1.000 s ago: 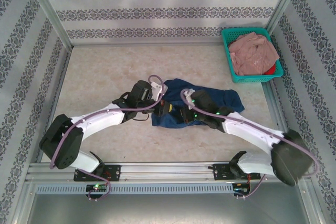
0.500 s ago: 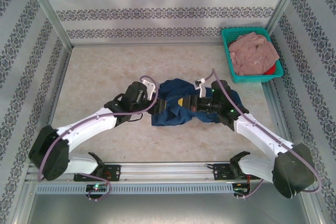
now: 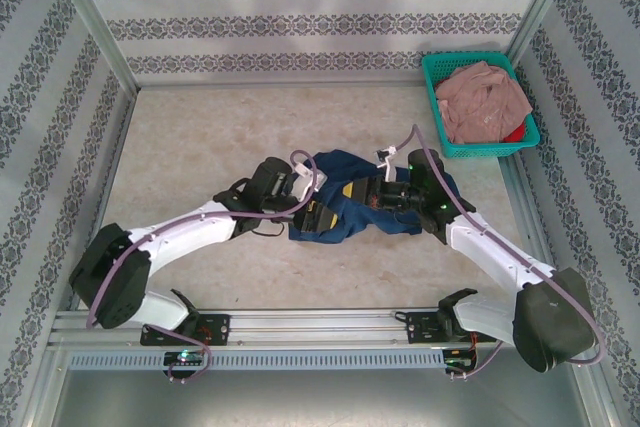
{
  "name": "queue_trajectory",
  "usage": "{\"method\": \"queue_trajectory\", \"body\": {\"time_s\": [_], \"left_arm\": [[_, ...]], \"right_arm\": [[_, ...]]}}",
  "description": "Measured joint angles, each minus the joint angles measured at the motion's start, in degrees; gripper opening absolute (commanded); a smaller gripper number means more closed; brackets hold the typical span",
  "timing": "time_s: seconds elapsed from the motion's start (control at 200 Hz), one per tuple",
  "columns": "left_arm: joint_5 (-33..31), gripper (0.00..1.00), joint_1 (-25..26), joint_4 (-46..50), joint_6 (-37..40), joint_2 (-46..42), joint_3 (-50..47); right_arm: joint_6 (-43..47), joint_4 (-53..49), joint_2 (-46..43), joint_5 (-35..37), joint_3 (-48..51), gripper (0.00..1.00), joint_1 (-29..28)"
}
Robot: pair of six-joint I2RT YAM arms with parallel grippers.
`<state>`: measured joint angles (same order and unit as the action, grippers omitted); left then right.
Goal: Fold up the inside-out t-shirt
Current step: Adjust the T-shirt at the center of the table.
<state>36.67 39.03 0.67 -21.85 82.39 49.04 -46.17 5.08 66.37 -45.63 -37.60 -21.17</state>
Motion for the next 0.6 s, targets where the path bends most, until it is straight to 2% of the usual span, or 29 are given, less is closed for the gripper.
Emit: {"method": "queue_trajectory", "body": {"time_s": [0.21, 0.405, 0.6], "left_arm": [[2.43, 0.6, -0.52, -0.33, -0.63, 2.45, 1.99], [6.27, 0.6, -0.79, -2.82, -1.33, 3.5, 3.34], [6.64, 0.59, -0.79, -2.82, -1.29, 3.28, 3.39]], "right_arm": [[-0.02, -0.15, -0.02, 0.02, 0.0, 0.0, 0.07], [-0.04, -0.52, -0.13, 0.09, 0.0, 0.0, 0.2], [-0.39, -0.5, -0.24, 0.07, 0.0, 0.0, 0.44]]}}
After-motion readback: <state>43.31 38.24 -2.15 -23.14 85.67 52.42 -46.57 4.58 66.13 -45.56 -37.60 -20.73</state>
